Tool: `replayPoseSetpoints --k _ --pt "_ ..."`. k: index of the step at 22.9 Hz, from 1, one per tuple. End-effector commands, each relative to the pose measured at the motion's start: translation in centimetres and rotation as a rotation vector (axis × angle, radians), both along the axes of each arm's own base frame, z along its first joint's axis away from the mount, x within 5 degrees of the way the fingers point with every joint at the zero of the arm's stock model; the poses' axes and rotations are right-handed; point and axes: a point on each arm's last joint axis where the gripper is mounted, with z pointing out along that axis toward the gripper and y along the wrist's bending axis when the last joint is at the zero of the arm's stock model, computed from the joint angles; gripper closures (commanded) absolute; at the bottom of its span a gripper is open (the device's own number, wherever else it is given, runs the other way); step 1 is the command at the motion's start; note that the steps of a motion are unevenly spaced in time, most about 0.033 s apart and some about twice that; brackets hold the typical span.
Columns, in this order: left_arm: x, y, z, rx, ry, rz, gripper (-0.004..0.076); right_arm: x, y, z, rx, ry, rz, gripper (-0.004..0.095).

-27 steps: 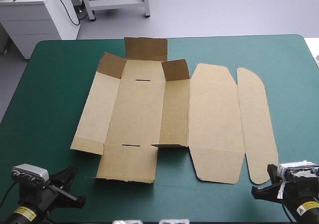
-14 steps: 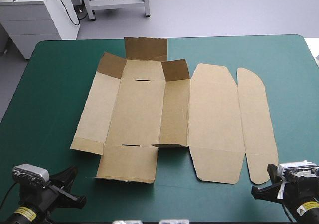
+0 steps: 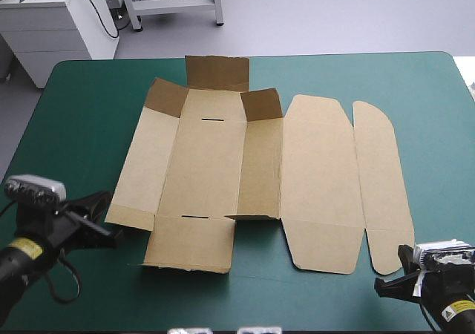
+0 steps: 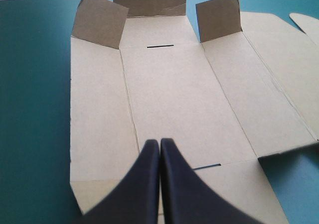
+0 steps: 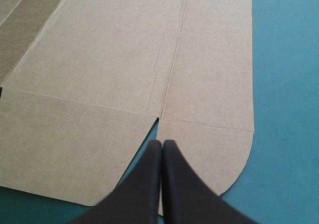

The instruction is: Fold the box

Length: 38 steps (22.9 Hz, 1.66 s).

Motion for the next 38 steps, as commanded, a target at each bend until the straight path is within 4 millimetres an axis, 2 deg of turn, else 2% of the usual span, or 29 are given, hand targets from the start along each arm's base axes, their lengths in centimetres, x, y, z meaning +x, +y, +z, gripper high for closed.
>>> replayPoseSetpoints --k 1,2,4,5,6,7,9,12,16,18,24,27,29,31,32,33,35,38 --pt "4.5 -0.8 3.0 0.012 -0.006 -0.012 0.0732 0.5 0.0 1.3 0.005 -0.077 -0.012 0.0928" --pt "5.6 -0.9 3.2 0.019 0.011 -0.011 0.0732 0.5 0.0 1.3 0.005 -0.077 -0.012 0.0928" --pt "9.5 -1.5 3.2 0.036 0.08 -0.007 0.0732 0.5 0.0 1.3 0.005 -0.077 -0.012 0.0928" --pt "10.7 -1.4 3.1 0.046 0.101 0.004 0.0732 0.5 0.0 1.3 0.005 -0.077 -0.012 0.0928" --pt "12.8 -1.0 2.7 0.049 0.151 0.033 0.0732 0.5 0.0 1.3 0.005 -0.077 -0.012 0.0927" --pt "13.6 -0.7 2.5 0.049 0.172 0.049 0.0732 0.5 0.0 1.3 0.005 -0.077 -0.012 0.0928" --pt "16.3 1.2 1.5 0.031 0.247 0.12 0.0732 0.5 0.0 1.3 0.005 -0.077 -0.012 0.0928" --pt "19.0 5.2 -0.4 -0.072 0.363 0.156 0.0732 0.5 0.0 1.3 0.007 -0.077 -0.012 0.0928" --pt "20.1 8.4 -2.9 -0.265 0.486 0.068 0.0732 0.5 0.0 1.3 0.007 -0.077 -0.012 0.0927" --pt "20.3 9.2 -3.8 -0.299 0.523 0.05 0.0732 0.5 0.0 1.3 0.007 -0.077 -0.012 0.0928" --pt "21.2 10.0 -6.0 -0.315 0.604 0.021 0.0731 0.5 0.0 1.3 0.007 -0.077 -0.012 0.0928" --pt "21.2 10.1 -6.6 -0.302 0.643 0.008 0.0696 0.5 0.0 1.3 0.007 -0.077 -0.012 0.0928" --pt "21.1 10.2 -7.0 -0.272 0.672 0.004 0.0637 0.5 0.0 1.3 0.007 -0.077 -0.012 0.0928" --pt "21.0 10.5 -7.5 -0.24 0.697 0.007 0.053 0.5 0.0 1.3 0.009 -0.077 -0.013 0.0928" --pt "21.0 10.5 -7.6 -0.234 0.702 0.007 0.0464 0.5 0.0 1.3 0.009 -0.077 -0.013 0.0928" --pt "21.0 10.5 -7.8 -0.236 0.708 0.008 0.0333 0.5 0.0 1.3 0.009 -0.077 -0.013 0.0928" --pt "21.3 10.4 -8.2 -0.274 0.712 0.007 0.0178 0.5 0.0 1.3 0.009 -0.077 -0.013 0.0928" --pt "21.8 10.6 -9.3 -0.294 0.75 0.004 0.0163 0.5 0.0 1.2 0.009 -0.075 -0.013 0.0928"
